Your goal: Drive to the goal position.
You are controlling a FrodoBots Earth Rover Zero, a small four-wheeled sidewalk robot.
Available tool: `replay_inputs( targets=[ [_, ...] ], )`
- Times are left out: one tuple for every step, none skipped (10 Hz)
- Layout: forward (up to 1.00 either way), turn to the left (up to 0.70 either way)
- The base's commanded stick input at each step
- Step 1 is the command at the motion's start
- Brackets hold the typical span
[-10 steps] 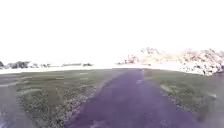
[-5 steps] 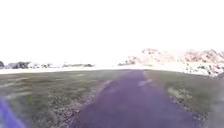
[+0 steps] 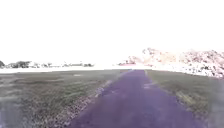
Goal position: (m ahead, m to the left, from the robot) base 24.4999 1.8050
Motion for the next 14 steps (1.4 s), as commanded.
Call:
replay_inputs(
  targets=[
    [0.70,-0.10],
    [0.70,-0.13],
    [0.70,-0.05],
    [0.70,-0.02],
    [0.70,0.00],
    [0.70,0.00],
    [0.70,0.00],
    [0.70,-0.09],
    [0.70,-0.03],
    [0.70,-0.02],
    [0.70,-0.05],
    [0.70,-0.14],
    [0.70,-0.14],
    [0.70,-0.09]
  ],
)
